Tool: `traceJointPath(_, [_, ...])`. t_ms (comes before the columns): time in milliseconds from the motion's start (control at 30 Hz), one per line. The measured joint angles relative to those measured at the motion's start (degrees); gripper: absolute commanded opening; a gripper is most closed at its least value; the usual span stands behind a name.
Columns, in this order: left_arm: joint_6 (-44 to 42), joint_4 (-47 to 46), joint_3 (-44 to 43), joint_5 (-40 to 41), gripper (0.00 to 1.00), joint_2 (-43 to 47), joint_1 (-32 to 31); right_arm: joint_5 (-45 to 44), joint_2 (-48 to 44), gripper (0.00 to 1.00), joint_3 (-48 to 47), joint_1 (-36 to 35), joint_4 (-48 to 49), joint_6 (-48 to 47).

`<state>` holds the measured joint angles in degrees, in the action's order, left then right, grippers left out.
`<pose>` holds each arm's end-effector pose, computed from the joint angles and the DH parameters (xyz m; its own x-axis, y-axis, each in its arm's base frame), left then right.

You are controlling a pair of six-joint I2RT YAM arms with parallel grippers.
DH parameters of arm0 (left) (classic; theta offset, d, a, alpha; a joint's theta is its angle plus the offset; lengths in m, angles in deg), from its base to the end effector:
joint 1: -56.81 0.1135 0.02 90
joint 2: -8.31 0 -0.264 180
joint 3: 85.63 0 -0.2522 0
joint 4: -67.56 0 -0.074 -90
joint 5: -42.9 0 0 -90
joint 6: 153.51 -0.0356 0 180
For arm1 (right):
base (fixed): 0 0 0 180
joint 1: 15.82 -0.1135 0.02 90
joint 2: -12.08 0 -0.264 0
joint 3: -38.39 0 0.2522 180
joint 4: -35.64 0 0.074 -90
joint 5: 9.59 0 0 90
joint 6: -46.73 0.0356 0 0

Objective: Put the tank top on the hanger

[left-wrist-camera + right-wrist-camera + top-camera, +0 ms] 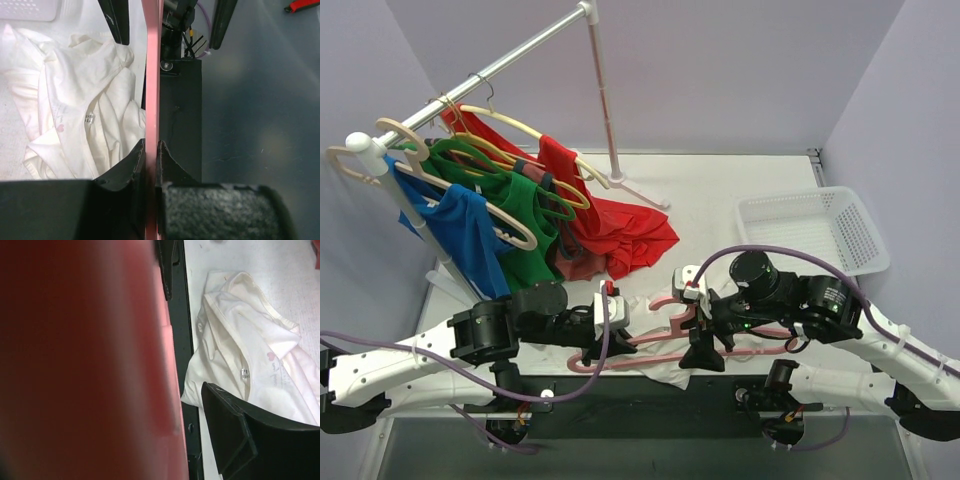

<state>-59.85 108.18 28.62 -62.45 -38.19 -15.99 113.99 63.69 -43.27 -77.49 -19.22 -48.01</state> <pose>0.0434 -0.1721 0.3487 -0.1710 0.3442 -0.9232 0.9852 0.0718 -0.1557 0.0626 0.1576 0.4032 -0.1182 -0.3642 -0.9238 -0.9847 -0.0769 0.1563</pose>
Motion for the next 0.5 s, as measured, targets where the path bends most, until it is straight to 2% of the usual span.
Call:
traceJointPath(133, [1.9, -0.5, 1.8, 0.0, 0.00, 2.8, 0.0, -0.9, 0.3, 0.53, 0.7, -1.4, 1.5, -1.1])
traceJointPath(167, [2.2, -0.5, 2.1, 0.0, 0.00, 3.1, 0.0, -0.9, 0.3, 0.40, 0.7, -1.5, 1.7, -1.2])
traceJointPath(200, [2.5, -0.5, 2.3, 0.0, 0.00, 3.5, -0.1, -0.9, 0.5, 0.33, 0.7, -1.7, 1.8, -1.4])
traceJointPath(233, [2.8, -0.5, 2.5, 0.0, 0.00, 3.9, -0.2, -1.0, 0.8, 0.15, 0.6, -1.8, 2.0, -1.7])
traceJointPath(267, [3.1, -0.5, 2.7, 0.0, 0.00, 4.3, -0.2, -0.9, 1.2, 0.03, 0.4, -1.9, 2.1, -1.7])
traceJointPath(300, [3.3, -0.5, 2.8, 0.0, 0.00, 4.6, -0.2, -0.9, 1.4, 0.00, 0.2, -1.9, 2.3, -2.1])
traceJointPath(467, [3.8, 0.1, 2.8, 0.0, 0.00, 5.7, -0.4, -1.0, 1.8, 0.00, -0.3, -3.2, 2.7, -2.8])
traceJointPath(500, [4.2, 0.2, 2.8, 0.2, 0.03, 5.8, -0.5, -1.4, 1.8, 0.00, -0.3, -3.5, 2.8, -3.0])
